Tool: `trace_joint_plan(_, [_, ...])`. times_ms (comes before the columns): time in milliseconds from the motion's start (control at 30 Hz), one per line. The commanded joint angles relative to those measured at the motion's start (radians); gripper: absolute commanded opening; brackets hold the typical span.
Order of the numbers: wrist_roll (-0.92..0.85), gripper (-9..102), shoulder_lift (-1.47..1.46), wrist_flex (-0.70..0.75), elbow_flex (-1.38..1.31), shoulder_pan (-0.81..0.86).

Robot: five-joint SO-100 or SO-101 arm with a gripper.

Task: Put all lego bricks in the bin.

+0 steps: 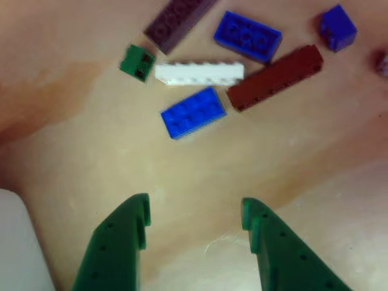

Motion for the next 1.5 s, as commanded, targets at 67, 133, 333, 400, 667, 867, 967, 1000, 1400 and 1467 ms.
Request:
trace_joint_plan(67, [0.005,20,-0.207,-0.232,-0.078,-0.018])
trace_joint_plan(133, [-0.005,21,-0.296,-0.209,-0.172,-0.023])
trace_joint_plan(333, [-0.071,21,-0.563,-0.176,-0.407,-0.003])
trace_joint_plan(400, [-0.094,21,-0.615,-0.156,-0.46,-0.008])
trace_joint_plan(667, [-0.092,20,-0.673,-0.146,-0.545,-0.046])
trace_joint_plan(867, [-0.143,5,-0.646,-0.143,-0.485,-0.048])
trace_joint_plan(967, [-0.135,0,-0.541,-0.149,-0.402,-0.037])
trace_joint_plan(1000, [-0.114,0,-0.466,-0.143,-0.37,-0.031])
trace_joint_plan(1400, [0.172,0,0.103,0.403,-0.719,-0.431])
trace_joint_plan(1467, [0.218,0,-0.067,0.499,-0.841,-0.549])
